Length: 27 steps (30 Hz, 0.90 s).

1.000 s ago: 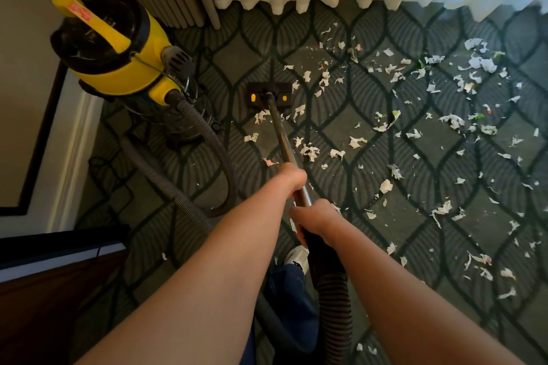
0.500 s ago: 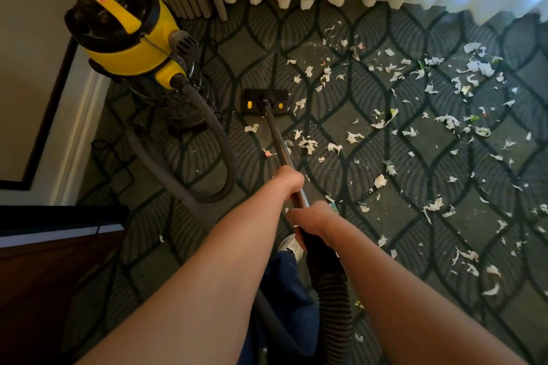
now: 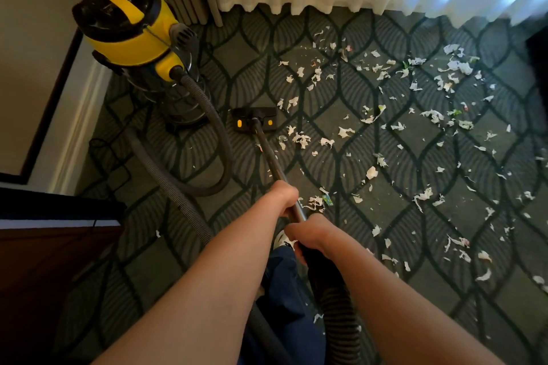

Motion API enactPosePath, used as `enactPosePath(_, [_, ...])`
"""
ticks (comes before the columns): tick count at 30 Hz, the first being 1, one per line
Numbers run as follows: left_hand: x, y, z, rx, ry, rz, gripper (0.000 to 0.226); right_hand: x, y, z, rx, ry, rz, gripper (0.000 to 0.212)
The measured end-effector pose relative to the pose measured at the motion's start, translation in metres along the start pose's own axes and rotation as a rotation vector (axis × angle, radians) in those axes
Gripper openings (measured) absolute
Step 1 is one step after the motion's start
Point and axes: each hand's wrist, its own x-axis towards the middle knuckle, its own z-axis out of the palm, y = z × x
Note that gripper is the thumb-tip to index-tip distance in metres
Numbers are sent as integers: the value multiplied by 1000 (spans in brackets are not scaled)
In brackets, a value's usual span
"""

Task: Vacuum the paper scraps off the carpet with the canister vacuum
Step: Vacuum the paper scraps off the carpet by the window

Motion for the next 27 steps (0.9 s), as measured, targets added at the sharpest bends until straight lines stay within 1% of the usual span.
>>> enactPosePath(6, [-14,-20,30,-11,-14,-8,38,-8,38,-5,-75,-6,-34,16])
enactPosePath(13, [-26,-19,77,-76,-46,-11,34,-12,74,-40,-226,36,-77,19])
enactPosePath(18, [-36,-8,118,-154,-33,-35,29,-6,102,-76,-275,38,-87,13])
enactPosePath(20, [-39,-2,138,-181,-19,-42,29,-1,115,-93,-305,35,-101,15])
enactPosePath(23, [-46,9,173,-233,-21,-54,19,1,136,-126,-308,34,-84,14])
enactPosePath(27, [-52,26,215,-303,-55,-71,14,-3,158,-173,-419,78,-97,16])
